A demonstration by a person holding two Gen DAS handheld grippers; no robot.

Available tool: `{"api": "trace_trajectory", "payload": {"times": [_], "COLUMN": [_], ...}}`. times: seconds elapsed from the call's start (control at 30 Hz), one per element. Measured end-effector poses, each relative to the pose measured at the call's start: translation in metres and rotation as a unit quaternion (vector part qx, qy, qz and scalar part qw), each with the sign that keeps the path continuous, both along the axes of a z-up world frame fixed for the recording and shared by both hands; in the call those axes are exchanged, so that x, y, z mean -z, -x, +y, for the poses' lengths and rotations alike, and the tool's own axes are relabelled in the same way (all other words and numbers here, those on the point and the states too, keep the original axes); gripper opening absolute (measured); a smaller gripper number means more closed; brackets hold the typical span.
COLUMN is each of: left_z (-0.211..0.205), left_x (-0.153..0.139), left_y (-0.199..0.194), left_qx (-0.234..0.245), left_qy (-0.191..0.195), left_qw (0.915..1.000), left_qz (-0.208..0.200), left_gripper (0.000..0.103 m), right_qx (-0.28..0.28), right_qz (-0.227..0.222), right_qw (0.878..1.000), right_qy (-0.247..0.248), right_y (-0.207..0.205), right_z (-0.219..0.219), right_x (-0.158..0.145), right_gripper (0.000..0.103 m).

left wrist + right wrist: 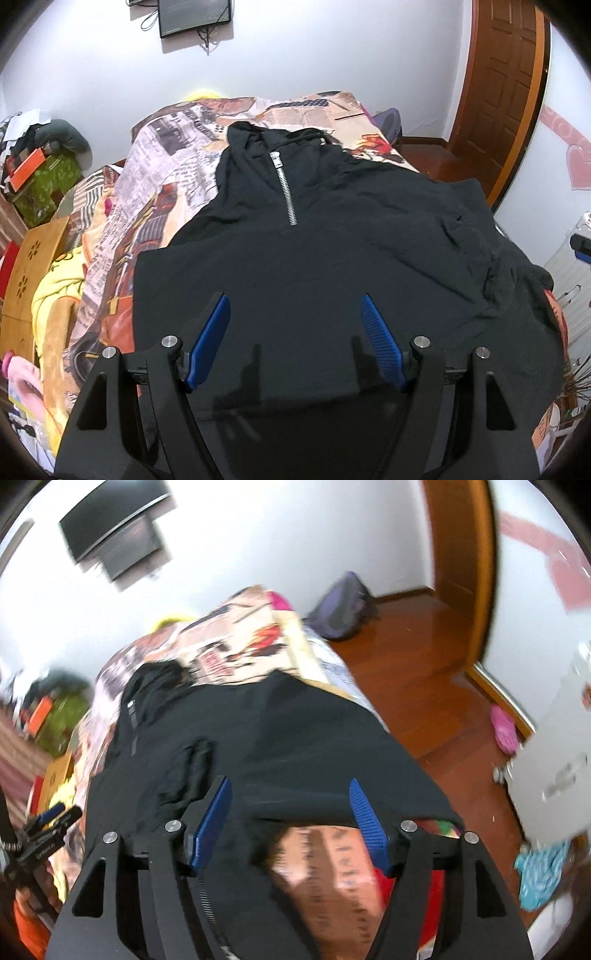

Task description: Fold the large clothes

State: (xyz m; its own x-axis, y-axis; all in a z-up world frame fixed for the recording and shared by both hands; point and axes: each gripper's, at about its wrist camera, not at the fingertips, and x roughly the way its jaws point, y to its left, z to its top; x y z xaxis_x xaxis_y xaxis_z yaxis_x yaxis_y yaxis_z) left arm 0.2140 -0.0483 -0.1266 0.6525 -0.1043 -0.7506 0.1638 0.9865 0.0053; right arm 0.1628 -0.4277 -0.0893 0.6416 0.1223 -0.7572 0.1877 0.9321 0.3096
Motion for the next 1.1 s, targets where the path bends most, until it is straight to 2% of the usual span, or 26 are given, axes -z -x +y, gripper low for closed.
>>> {"api": "trace_trajectory", "payload": {"times": [0.23, 0.4, 0.5, 0.63, 0.8, 0.9, 1.03, 1.07, 1.1], "left_z": [-0.017, -0.016, -0.012, -0.004, 0.005, 0.008, 0.012, 0.013, 0.015], "left_x": [0.007, 0.013, 0.015, 0.02, 0.025, 0.026, 0.024, 0.024, 0.023], "left_y": [-0.006, -0.012, -0.014, -0.018, -0.02, -0.019, -0.015, -0.013, -0.012], "left_qx": [0.013, 0.008, 0.002, -0.011, -0.027, -0.031, -0.033, -0.034, -0.033], "left_qy": [0.008, 0.015, 0.015, 0.021, 0.037, 0.035, 0.025, 0.022, 0.021], "left_qw": [0.9999, 0.9998, 0.9998, 0.9995, 0.9984, 0.9984, 0.9988, 0.9989, 0.999], "left_qz": [0.004, 0.012, 0.015, 0.023, 0.032, 0.032, 0.026, 0.023, 0.022], "left_gripper": [0.072, 0.072, 0.072, 0.072, 0.072, 0.072, 0.072, 0.072, 0.072], "right_qx": [0.054, 0.094, 0.099, 0.115, 0.138, 0.149, 0.154, 0.153, 0.152], "right_qz": [0.056, 0.089, 0.093, 0.085, 0.106, 0.111, 0.086, 0.073, 0.06], "right_qw": [0.993, 0.978, 0.97, 0.964, 0.963, 0.968, 0.975, 0.976, 0.978], "right_qy": [-0.092, -0.161, -0.203, -0.225, -0.205, -0.167, -0.136, -0.134, -0.13], "right_y": [0.005, 0.001, -0.004, -0.015, -0.036, -0.044, -0.046, -0.045, -0.044], "right_z": [-0.044, -0.065, -0.074, -0.082, -0.088, -0.085, -0.083, -0.083, -0.082], "right_x": [0.042, 0.076, 0.09, 0.097, 0.107, 0.106, 0.09, 0.084, 0.075], "right_gripper": [0.063, 0.062, 0.063, 0.065, 0.065, 0.056, 0.024, 0.017, 0.016]}}
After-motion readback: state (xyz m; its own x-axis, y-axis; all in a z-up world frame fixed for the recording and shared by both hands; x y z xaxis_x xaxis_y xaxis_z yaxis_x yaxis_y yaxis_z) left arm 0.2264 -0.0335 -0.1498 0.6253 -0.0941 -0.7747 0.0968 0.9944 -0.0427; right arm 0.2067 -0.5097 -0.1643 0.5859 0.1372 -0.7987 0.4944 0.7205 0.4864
